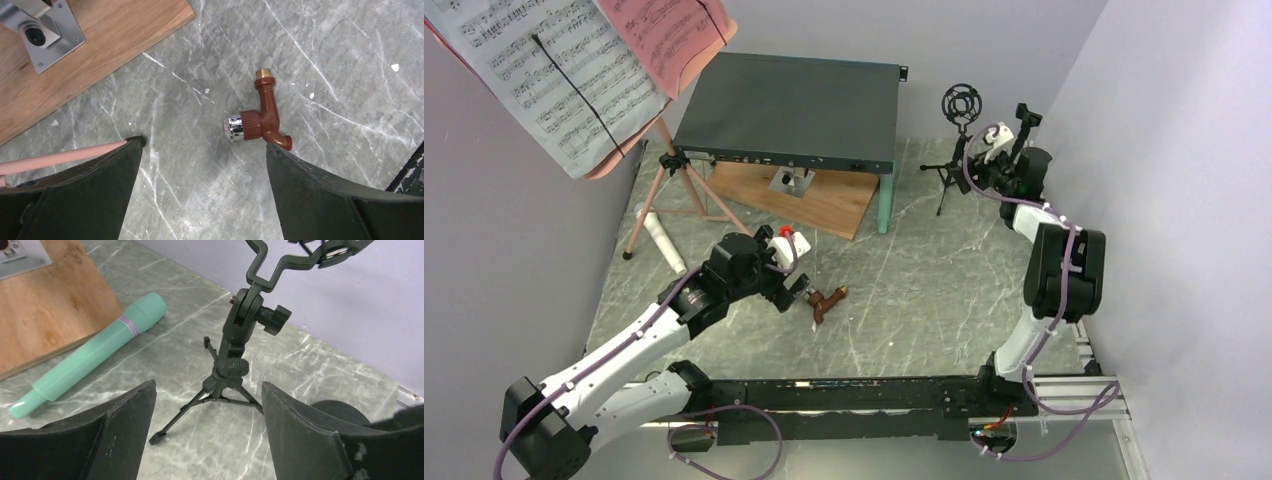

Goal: Pack up the instrument practice props
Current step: Place the microphone stand at the center of the board, then pick up the music stand from the center of the board.

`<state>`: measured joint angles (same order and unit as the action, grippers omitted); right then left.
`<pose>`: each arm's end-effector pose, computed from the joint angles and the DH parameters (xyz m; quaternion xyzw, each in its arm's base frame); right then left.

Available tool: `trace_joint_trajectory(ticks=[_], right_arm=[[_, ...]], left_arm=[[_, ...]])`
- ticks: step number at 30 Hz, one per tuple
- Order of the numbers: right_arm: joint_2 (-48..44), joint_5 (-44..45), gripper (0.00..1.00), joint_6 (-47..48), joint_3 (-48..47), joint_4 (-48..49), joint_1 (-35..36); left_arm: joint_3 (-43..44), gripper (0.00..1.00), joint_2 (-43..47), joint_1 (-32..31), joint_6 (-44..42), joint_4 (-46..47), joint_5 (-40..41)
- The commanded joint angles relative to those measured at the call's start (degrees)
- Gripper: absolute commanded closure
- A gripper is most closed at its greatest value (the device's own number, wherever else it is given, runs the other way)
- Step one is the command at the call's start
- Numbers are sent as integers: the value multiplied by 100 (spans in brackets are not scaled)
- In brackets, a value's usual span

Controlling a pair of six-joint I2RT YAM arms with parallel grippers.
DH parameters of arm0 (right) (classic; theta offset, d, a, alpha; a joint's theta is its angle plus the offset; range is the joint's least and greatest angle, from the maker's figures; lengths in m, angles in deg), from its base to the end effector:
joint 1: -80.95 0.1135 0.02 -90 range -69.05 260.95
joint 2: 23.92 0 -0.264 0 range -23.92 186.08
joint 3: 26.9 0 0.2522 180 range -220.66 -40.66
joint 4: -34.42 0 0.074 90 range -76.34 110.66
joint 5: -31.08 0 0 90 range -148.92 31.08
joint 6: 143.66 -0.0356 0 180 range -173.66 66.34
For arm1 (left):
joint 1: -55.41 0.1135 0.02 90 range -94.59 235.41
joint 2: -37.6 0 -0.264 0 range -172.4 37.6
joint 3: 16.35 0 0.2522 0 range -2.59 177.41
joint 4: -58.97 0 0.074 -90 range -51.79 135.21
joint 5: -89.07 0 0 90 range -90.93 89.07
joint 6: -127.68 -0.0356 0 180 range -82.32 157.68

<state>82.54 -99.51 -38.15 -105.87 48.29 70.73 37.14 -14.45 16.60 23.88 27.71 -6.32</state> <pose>0.4142 -0.0511 0.2265 -0.2482 0.7265 0.1367 0.6260 0.1574 -0.1309 0.2736 0.4041 0.7643 -0.1482 0.4801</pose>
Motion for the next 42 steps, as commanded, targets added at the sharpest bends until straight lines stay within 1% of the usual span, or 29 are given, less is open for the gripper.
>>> trace_joint_trajectory(ticks=[1,4,6,8,11,14,16,18,19,22,25,29,31,33,37,39,42], right_arm=[[-1039,244,19,-28,534,-243,-88],[-1763,221,15,35,864,-945,-128],[-2178,64,13,222,885,-1813,-145],[-2549,-189,11,510,838,-2888,-155],[-3152,-611,10,847,848,-4180,-164],[-3857,-1127,9,1124,1012,-5047,-173],[-4320,-1451,9,1236,1183,-5455,-174],[-4837,-1705,6,1190,1482,-5509,-213],[-5122,-1799,2,1131,1807,-5385,-261],[-6088,-2006,1,700,2690,-4557,-424],[-6369,-2397,1,577,3196,-4293,-593],[-6459,-2445,1,634,3259,-4297,-648],[-6497,-2460,1,660,3253,-4295,-645],[-6540,-2437,1,716,3235,-4354,-642],[-6575,-2467,1,769,3176,-4463,-639],[-6592,-2474,1,830,3138,-4532,-643],[-6602,-2454,1,898,3104,-4628,-637]], left_arm=[[87,0,198,24,121,-51,-318],[100,1,353,25,300,-72,-361],[135,1,446,23,483,-89,-336],[200,1,512,25,707,-113,-265],[331,0,551,22,1188,-157,-127],[398,1,576,27,1784,-183,11],[358,0,662,30,2140,-176,319],[220,1,810,24,2504,-150,727],[133,0,897,24,2672,-142,1009],[-190,0,1192,22,3088,-112,1775],[-408,1,1450,34,3294,35,2368],[-570,1,1524,103,3300,452,2859],[-597,0,1409,226,3195,781,2852],[-664,0,1351,423,2940,1306,2546],[-1196,1,1469,911,2424,2947,2306],[-1347,0,1488,1342,2375,3505,2145],[-1361,0,1416,2240,2600,3879,1628]])
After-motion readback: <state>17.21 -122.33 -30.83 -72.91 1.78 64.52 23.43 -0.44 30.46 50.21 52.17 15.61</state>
